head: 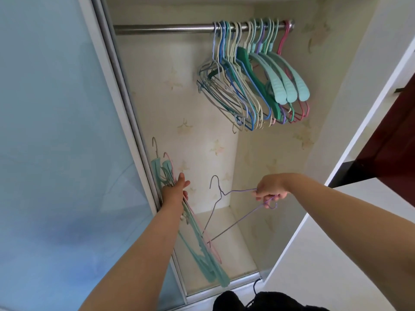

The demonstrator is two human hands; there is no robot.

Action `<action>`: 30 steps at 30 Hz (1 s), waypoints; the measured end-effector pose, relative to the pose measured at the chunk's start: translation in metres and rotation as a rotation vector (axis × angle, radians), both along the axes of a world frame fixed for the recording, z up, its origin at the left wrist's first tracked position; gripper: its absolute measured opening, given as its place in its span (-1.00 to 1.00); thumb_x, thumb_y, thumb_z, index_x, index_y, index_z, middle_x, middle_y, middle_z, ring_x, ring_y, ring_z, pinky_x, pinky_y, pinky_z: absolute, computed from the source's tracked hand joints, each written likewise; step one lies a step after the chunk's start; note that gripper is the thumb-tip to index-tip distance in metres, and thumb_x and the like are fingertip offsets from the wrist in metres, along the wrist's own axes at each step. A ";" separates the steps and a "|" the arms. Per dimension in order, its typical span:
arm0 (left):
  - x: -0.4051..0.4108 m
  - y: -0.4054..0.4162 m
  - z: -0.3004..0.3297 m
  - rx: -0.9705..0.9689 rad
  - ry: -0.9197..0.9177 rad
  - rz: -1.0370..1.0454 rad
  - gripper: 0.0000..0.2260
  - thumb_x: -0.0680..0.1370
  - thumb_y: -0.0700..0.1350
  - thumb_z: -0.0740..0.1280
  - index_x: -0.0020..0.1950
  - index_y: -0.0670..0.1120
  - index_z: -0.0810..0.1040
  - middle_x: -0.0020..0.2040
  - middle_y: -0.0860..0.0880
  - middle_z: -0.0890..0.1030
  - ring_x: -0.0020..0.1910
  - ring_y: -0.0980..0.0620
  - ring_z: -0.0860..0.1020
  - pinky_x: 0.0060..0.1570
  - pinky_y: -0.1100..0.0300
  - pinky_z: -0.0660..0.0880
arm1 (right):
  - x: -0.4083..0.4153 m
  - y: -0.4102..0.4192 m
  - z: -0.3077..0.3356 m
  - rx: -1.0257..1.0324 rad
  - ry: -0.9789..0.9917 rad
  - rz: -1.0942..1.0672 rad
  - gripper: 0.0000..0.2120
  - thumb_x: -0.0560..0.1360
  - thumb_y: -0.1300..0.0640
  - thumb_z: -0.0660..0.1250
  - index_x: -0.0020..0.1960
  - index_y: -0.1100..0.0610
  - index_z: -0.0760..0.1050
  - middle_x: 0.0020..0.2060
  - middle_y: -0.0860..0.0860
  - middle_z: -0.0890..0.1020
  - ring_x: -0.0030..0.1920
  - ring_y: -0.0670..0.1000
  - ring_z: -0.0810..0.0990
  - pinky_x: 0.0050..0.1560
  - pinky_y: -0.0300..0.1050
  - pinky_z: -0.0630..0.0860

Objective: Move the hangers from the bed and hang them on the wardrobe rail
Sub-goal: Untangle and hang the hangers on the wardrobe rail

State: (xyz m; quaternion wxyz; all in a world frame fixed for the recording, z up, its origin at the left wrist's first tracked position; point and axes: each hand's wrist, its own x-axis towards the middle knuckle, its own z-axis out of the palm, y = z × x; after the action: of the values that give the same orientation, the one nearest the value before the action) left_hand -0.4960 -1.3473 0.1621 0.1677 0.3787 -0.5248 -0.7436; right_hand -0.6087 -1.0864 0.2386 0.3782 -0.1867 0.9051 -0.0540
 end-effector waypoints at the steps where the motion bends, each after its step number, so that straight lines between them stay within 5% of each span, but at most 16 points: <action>1: -0.001 0.000 0.003 0.010 0.016 0.005 -0.71 0.50 0.08 0.41 -0.10 -0.14 0.54 -0.12 -0.03 0.67 -0.65 0.15 0.37 -0.52 0.26 0.39 | 0.005 -0.006 0.002 -0.080 -0.012 -0.033 -0.71 0.60 -0.04 0.15 -0.16 0.08 0.51 -0.35 -0.04 0.63 -0.48 -0.07 0.44 -0.42 -0.29 0.33; 5: -0.003 -0.001 0.012 0.036 0.064 0.024 -0.72 0.48 0.09 0.42 -0.18 -0.12 0.52 -0.30 -0.02 0.54 -0.61 0.12 0.38 -0.54 0.25 0.39 | 0.026 -0.042 0.012 -0.450 0.025 -0.157 -0.81 0.63 0.12 0.11 -0.10 0.10 0.46 -0.14 0.06 0.61 -0.20 0.07 0.60 -0.01 -0.01 0.56; 10: -0.004 0.001 0.023 0.034 0.091 0.019 -0.71 0.50 0.06 0.42 -0.25 -0.13 0.48 -0.42 -0.01 0.48 -0.61 0.11 0.40 -0.43 0.20 0.41 | 0.048 -0.079 0.037 -0.739 0.287 -0.141 -0.88 0.61 0.15 0.07 -0.01 0.15 0.36 -0.09 0.04 0.59 -0.26 0.02 0.56 -0.42 -0.33 0.41; 17: -0.007 0.003 0.059 0.166 0.251 0.039 -0.88 0.55 -0.17 0.36 -0.16 -0.17 0.52 -0.25 -0.06 0.57 -0.40 0.04 0.52 -0.48 0.25 0.48 | 0.048 -0.114 0.104 -1.206 0.367 -0.311 -0.76 0.61 0.11 0.01 -0.20 0.07 0.33 -0.23 0.02 0.66 -0.35 0.00 0.42 -0.21 -0.09 0.39; 23: -0.003 0.004 0.088 0.239 0.373 -0.031 -0.97 0.54 -0.24 0.36 -0.09 -0.20 0.54 -0.24 -0.07 0.60 -0.38 0.04 0.64 -0.37 0.21 0.59 | 0.016 -0.151 0.160 -1.228 0.453 -0.339 -0.79 0.64 0.11 -0.03 0.00 0.18 0.34 -0.21 0.11 0.62 -0.31 0.03 0.44 -0.18 -0.04 0.44; 26: 0.001 0.000 0.099 0.224 0.434 -0.074 -0.92 0.56 -0.22 0.34 0.00 -0.23 0.53 -0.31 -0.06 0.64 -0.33 0.01 0.66 -0.34 0.19 0.59 | -0.005 -0.160 0.168 -1.169 0.223 -0.459 -0.82 0.62 0.17 -0.03 0.00 0.14 0.33 -0.24 0.11 0.56 -0.39 0.04 0.40 -0.34 -0.14 0.36; 28: 0.004 0.000 0.103 0.215 0.458 -0.109 -0.88 0.57 -0.20 0.33 0.03 -0.24 0.51 -0.30 -0.05 0.65 -0.28 0.00 0.68 -0.32 0.19 0.60 | -0.014 -0.156 0.164 -1.096 0.129 -0.532 -0.79 0.61 0.21 -0.02 0.00 0.14 0.38 -0.13 0.13 0.56 -0.35 0.06 0.44 -0.33 -0.16 0.35; 30: 0.007 0.001 0.106 0.211 0.485 -0.148 -0.87 0.58 -0.19 0.31 0.05 -0.25 0.50 -0.28 -0.06 0.65 -0.21 -0.04 0.69 -0.28 0.17 0.61 | -0.027 -0.151 0.154 -1.072 0.200 -0.577 -0.71 0.62 0.20 0.01 0.23 0.24 0.41 0.09 0.21 0.56 -0.11 0.16 0.57 -0.20 -0.11 0.45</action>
State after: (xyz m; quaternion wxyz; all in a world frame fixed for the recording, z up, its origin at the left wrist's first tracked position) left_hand -0.4888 -1.3464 0.2680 0.1933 0.1654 -0.4152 -0.8735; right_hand -0.6355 -1.2372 0.3930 0.1153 -0.1025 0.7972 -0.5837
